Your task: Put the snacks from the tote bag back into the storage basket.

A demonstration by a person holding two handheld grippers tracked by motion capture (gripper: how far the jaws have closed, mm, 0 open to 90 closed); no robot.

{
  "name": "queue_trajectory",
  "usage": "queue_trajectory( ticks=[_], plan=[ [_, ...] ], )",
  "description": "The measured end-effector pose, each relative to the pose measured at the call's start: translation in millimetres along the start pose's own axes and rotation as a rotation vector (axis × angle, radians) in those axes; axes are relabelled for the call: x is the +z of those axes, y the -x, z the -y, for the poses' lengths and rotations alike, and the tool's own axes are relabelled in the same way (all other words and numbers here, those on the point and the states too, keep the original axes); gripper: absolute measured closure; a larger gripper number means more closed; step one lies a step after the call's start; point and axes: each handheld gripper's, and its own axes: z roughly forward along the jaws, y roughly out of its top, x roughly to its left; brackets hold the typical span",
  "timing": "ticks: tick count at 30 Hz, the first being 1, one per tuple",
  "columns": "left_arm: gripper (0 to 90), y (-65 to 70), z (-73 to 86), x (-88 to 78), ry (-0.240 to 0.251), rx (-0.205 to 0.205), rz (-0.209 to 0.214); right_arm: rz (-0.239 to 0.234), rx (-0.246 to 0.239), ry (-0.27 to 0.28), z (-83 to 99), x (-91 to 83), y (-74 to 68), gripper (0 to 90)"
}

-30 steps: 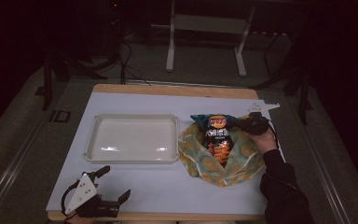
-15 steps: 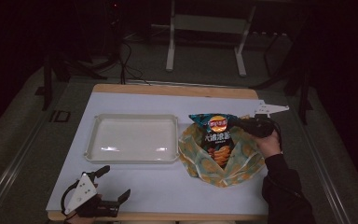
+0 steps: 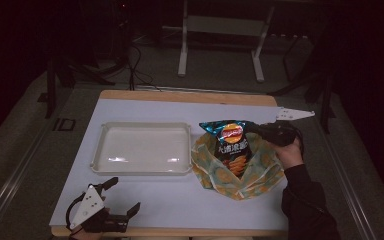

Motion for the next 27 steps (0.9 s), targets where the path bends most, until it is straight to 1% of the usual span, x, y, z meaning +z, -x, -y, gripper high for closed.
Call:
queue_trajectory(
  ticks=[6, 16, 23, 27],
  plan=[
    [0.1, 0.2, -0.2, 0.5, 0.001, -0.001, 0.003, -0.005, -0.010, 0.026, -10.2, -5.2, -2.6, 90.0],
    [0.1, 0.3, -0.3, 0.7, 0.004, -0.005, 0.002, 0.011, -0.013, 0.075, -29.6, -19.0, -5.1, 90.0],
    [0.1, 0.4, -0.5, 0.9, 0.003, -0.003, 0.003, 0.025, -0.033, 0.098, -47.3, -27.1, -10.8, 90.0],
    [0.1, 0.6, -0.6, 0.8, 0.000, 0.000, 0.002, 0.034, -0.047, 0.111, -61.7, -30.9, -15.6, 90.0]
  ],
)
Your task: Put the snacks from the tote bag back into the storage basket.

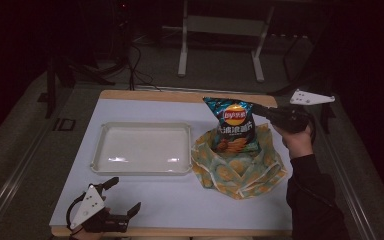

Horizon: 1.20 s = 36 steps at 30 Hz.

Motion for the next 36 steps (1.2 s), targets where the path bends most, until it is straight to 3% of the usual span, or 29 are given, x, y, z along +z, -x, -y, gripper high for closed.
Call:
queue_trajectory(
  ticks=[4, 19, 27, 36],
  plan=[
    [0.1, 1.0, -1.3, -1.1, 0.019, 0.008, -0.016, 0.012, -0.017, 0.010, -16.6, -3.6, -5.1, 90.0],
    [0.1, 2.9, -1.4, 0.0, 0.009, 0.020, -0.010, 0.035, -0.052, 0.048, -57.2, -4.4, -23.7, 90.0],
    [0.1, 4.7, -0.9, 0.7, 0.006, 0.034, -0.012, 0.026, -0.068, 0.044, -70.3, 11.3, -36.9, 90.0],
    [0.1, 5.1, -0.9, 0.2, 0.011, 0.044, -0.007, -0.015, -0.074, 0.038, -79.6, 44.4, -59.7, 90.0]
  ],
)
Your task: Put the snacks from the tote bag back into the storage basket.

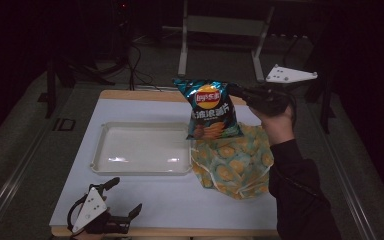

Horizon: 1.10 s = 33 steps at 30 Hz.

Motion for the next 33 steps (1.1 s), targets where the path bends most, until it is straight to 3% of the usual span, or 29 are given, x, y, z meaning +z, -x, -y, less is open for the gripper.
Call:
queue_trajectory(
  ticks=[7, 33],
  plan=[
    [0.1, 0.9, -0.2, 0.6, -0.001, 0.006, 0.005, -0.021, -0.017, -0.009, -5.0, 24.9, -15.4, 90.0],
    [0.1, 1.4, -0.6, -1.7, 0.022, 0.009, 0.013, -0.095, 0.005, 0.015, -9.0, 105.6, -62.7, 90.0]
  ],
)
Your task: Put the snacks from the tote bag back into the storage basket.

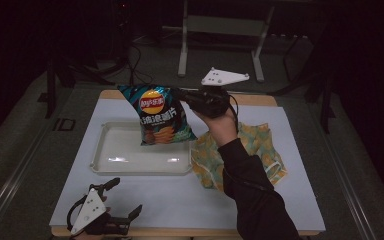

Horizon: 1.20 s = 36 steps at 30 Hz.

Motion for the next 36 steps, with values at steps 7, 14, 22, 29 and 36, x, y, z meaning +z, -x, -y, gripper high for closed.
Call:
queue_trajectory(
  ticks=[7, 14, 22, 29, 36],
  plan=[
    [0.1, -0.8, 0.0, -0.2, 0.001, -0.001, 0.001, -0.006, 0.023, 0.030, 2.7, 18.1, -4.7, 90.0],
    [0.1, -0.8, 0.0, -0.7, 0.002, 0.003, 0.003, -0.007, 0.057, 0.026, 16.0, 35.3, -7.4, 90.0],
    [0.2, -0.7, -0.1, -0.5, 0.003, 0.006, 0.004, -0.022, 0.094, 0.006, 41.1, 59.5, -16.9, 90.0],
    [0.1, -0.8, 0.0, -0.6, 0.003, 0.007, 0.007, -0.044, 0.128, -0.015, 58.7, 71.7, -20.3, 90.0],
    [0.2, -0.7, 0.2, -0.1, 0.001, 0.009, 0.005, -0.060, 0.165, -0.044, 82.9, 74.3, -20.9, 90.0]
  ],
)
